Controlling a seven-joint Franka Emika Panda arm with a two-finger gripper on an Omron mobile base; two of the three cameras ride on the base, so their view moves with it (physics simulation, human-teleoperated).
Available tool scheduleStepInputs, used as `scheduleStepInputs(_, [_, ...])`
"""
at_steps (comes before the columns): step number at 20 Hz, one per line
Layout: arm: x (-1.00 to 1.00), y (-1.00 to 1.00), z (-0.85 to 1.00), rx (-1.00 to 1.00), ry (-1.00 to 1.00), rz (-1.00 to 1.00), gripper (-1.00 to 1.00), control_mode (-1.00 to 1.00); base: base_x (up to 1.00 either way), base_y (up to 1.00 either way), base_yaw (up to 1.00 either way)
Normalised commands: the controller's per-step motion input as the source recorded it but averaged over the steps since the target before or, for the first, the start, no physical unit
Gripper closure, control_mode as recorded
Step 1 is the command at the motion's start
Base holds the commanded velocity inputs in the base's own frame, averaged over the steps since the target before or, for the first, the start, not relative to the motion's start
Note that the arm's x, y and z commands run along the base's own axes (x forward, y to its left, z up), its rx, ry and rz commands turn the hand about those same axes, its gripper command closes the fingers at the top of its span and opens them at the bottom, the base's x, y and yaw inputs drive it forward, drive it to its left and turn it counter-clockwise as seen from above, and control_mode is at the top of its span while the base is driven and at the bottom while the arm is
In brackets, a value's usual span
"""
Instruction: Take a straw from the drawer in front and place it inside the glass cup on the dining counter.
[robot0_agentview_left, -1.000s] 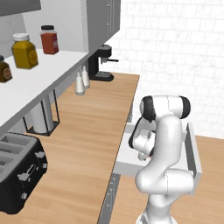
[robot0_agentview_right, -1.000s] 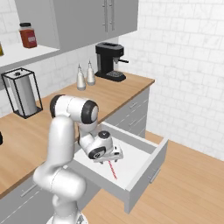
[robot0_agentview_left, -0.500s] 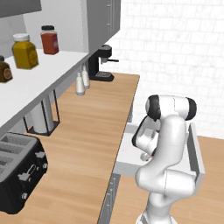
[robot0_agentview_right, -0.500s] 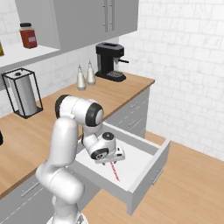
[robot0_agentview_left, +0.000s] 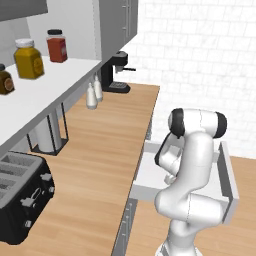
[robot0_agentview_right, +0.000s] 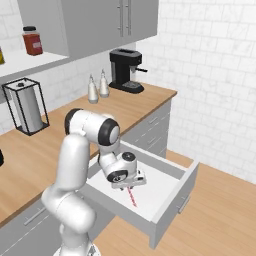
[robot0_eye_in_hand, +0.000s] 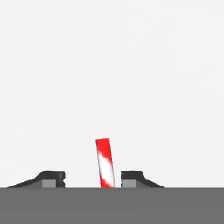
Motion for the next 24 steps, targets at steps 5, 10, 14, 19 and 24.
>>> scheduleStepInputs(5, [0.37,-0.01,0.00,0.00,0.05,0.00,1.00,-1.00,0.00,0.00,0.00])
scheduleStepInputs(10, [0.46,-0.07,0.00,0.00,0.03,0.00,1.00,-1.00,0.00,0.00,0.00])
scheduleStepInputs(14, [0.52,-0.18,0.00,0.00,0.05,0.00,1.00,-1.00,0.00,0.00,0.00])
scheduleStepInputs(19, [0.52,-0.30,0.01,0.03,0.09,0.00,1.00,-1.00,0.00,0.00,0.00])
scheduleStepInputs(24, [0.40,-0.27,0.24,0.07,0.05,0.00,1.00,-1.00,0.00,0.00,0.00])
